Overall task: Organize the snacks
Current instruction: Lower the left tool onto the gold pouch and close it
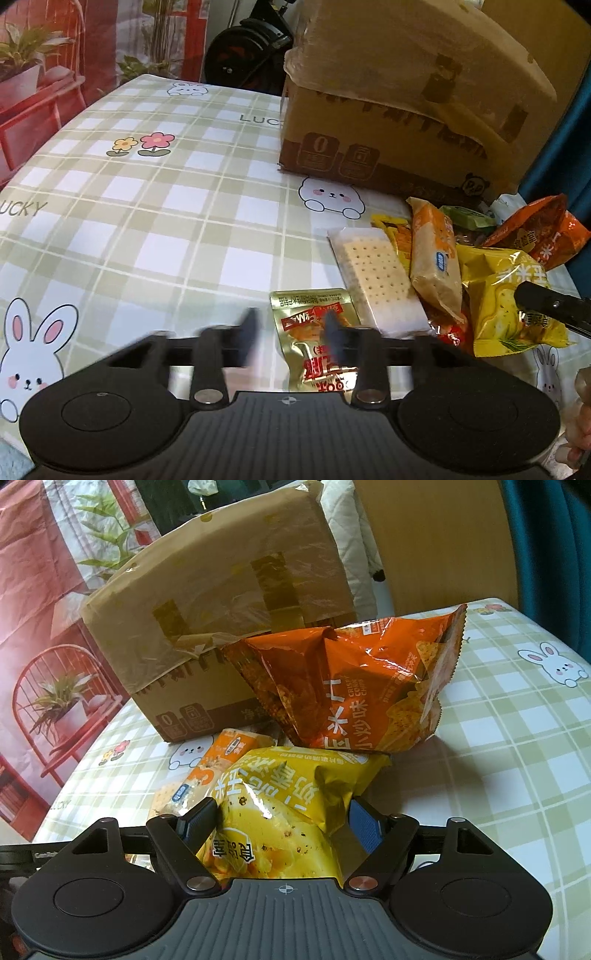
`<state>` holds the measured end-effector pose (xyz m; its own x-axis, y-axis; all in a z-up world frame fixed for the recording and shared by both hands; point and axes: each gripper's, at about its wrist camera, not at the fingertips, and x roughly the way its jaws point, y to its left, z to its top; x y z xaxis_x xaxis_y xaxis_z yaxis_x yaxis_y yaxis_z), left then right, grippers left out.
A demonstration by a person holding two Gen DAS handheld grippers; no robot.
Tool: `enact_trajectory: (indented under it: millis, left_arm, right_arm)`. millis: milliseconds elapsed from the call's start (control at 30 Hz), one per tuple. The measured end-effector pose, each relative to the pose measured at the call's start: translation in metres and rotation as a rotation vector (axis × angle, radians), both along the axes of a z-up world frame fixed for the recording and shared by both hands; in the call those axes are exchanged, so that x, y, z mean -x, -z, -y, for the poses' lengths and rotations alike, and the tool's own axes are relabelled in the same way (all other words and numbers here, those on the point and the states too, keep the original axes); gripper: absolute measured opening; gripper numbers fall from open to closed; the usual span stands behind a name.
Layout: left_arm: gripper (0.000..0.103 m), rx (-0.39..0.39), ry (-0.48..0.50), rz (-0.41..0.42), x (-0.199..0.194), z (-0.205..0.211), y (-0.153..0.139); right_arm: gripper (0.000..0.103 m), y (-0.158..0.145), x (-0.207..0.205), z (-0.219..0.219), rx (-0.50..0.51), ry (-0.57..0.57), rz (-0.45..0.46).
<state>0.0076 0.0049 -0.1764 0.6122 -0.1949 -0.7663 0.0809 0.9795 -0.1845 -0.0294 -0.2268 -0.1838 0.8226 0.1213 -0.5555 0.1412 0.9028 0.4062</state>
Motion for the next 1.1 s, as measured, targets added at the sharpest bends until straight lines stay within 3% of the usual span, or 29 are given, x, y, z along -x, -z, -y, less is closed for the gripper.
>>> enact_trajectory:
  millis: [133,233,467,700,1033,1067,1100]
  left_arm:
    - [0.069,-0.024,0.054,0.018,0.008,0.009,-0.003]
    - [0.069,-0.073,0.082,-0.012,0.007,0.020,0.005]
    - [0.074,-0.177,0.127,0.024,0.011,0.033,0.011]
    - [0.085,-0.211,0.024,0.017,0.004,0.016,0.012]
    - [0.085,-0.210,0.046,0.051,-0.008,0.015,0.014]
    - [0.085,-0.205,0.046,0.054,-0.008,0.015,0.014]
    - [0.076,-0.204,0.044,0.061,-0.006,0.015,0.013]
  right_arm:
    - [0.073,0.000,0.000,0.000,0.000,0.001,0.000]
    - [0.073,0.000,0.000,0.000,0.001,0.000,0.000]
    - [0.073,0.000,0.001,0.000,-0.004,0.002,-0.001]
    - [0.073,0.000,0.001,0.001,-0.011,0.004,-0.004]
    - [0.073,0.000,0.000,0.000,-0.013,0.005,-0.004]
    - [0.073,0.000,0.000,0.000,-0.013,0.006,-0.004]
    - [0.073,0.001,0.000,0.000,-0.014,0.006,-0.003]
